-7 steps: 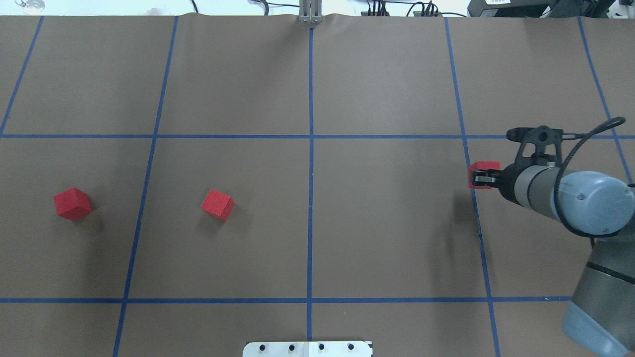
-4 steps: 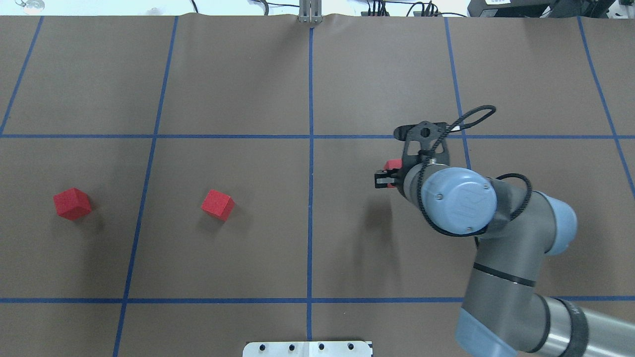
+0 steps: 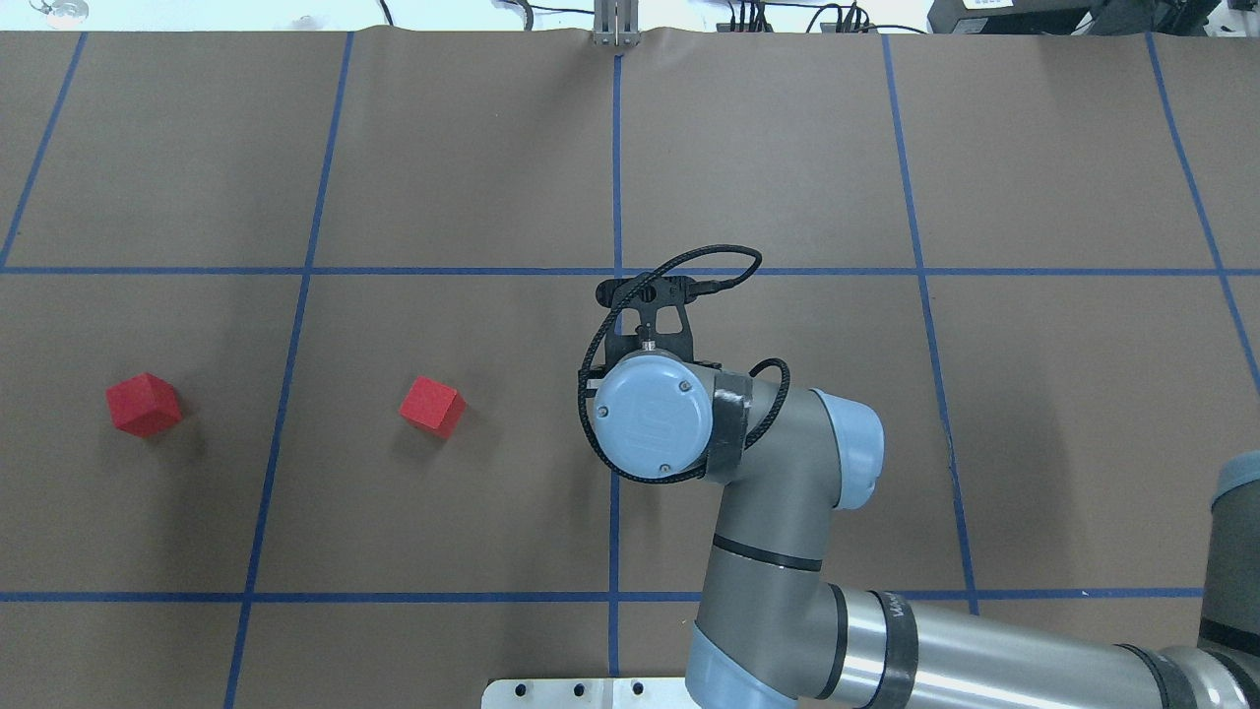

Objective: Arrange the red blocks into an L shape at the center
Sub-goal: 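Carry the red cube with the right gripper to the table center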

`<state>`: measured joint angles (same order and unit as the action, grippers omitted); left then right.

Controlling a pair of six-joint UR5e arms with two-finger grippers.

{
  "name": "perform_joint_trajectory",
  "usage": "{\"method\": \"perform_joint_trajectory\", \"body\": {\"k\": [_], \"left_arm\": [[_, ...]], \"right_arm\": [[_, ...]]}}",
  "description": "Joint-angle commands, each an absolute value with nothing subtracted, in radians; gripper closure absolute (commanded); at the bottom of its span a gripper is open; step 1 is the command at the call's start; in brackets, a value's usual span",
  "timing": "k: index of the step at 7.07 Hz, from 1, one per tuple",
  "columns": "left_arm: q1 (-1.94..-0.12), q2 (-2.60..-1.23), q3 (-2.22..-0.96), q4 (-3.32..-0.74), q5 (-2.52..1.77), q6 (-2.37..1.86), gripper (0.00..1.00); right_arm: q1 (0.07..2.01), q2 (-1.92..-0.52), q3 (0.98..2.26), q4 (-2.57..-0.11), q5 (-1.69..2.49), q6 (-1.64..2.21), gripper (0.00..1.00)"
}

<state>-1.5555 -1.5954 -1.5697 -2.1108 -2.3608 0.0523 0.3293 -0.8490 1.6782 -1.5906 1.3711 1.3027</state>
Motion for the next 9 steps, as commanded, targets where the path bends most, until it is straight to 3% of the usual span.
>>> {"method": "perform_joint_trajectory", "body": {"k": [1,4,9], "left_arm": [[-1.555,-1.595,-1.566,-2.111,-2.361,0.052,0.0],[-1.555,-1.595,-1.566,-2.111,-2.361,0.052,0.0],[-1.555,-1.595,-1.56,-2.111,-2.361,0.054,0.0]], "right_arm": [[0.295,-0.824,1.649,-1.592,1.371,1.362,0.95],[0.273,-0.799,1.617,-1.594,1.37,1.405,0.89],[0.267,-0.804,1.617,-1.6,1.367,1.402,0.55]]}}
